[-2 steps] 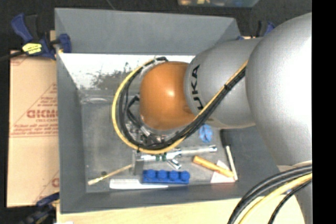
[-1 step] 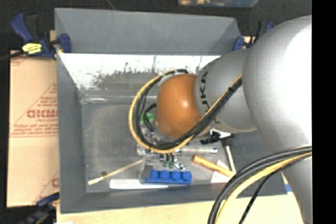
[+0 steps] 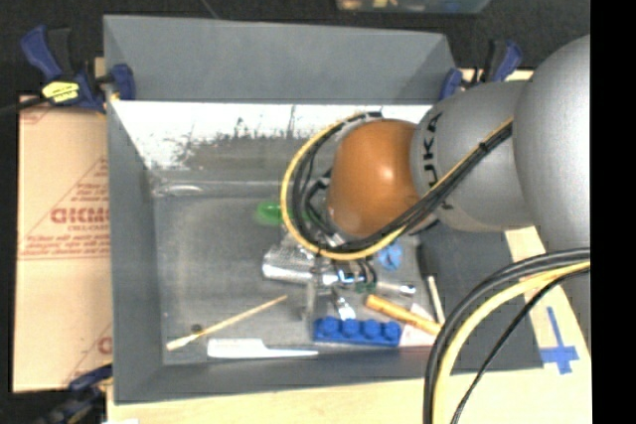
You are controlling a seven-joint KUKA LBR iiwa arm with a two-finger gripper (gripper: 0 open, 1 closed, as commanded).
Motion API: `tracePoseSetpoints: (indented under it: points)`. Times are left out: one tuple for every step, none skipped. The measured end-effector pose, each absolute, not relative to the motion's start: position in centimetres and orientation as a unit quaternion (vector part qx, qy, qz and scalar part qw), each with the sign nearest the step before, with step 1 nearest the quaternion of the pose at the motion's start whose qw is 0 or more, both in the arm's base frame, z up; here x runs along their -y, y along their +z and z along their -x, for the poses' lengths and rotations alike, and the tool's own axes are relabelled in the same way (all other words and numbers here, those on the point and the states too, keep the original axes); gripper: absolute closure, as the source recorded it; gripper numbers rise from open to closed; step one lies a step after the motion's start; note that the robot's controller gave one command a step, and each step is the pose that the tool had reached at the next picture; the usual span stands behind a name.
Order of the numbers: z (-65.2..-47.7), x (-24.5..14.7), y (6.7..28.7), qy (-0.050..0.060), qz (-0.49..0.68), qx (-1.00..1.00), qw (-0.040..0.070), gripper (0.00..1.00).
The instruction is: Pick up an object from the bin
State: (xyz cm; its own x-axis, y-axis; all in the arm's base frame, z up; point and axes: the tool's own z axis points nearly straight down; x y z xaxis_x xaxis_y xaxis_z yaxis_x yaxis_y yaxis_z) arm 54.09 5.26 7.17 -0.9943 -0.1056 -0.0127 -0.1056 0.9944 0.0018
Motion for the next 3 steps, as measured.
tracePoseSetpoints:
  points:
    - [-53.46, -4.78, 7.09, 0.006, -0.032, -0.999, 0.008, 0.0]
    - [-53.93, -5.07, 7.13, 0.003, 0.026, -1.0, 0.008, 1.0]
    - [-53.93, -5.08, 7.14, 0.003, 0.025, -1.0, 0.008, 1.0]
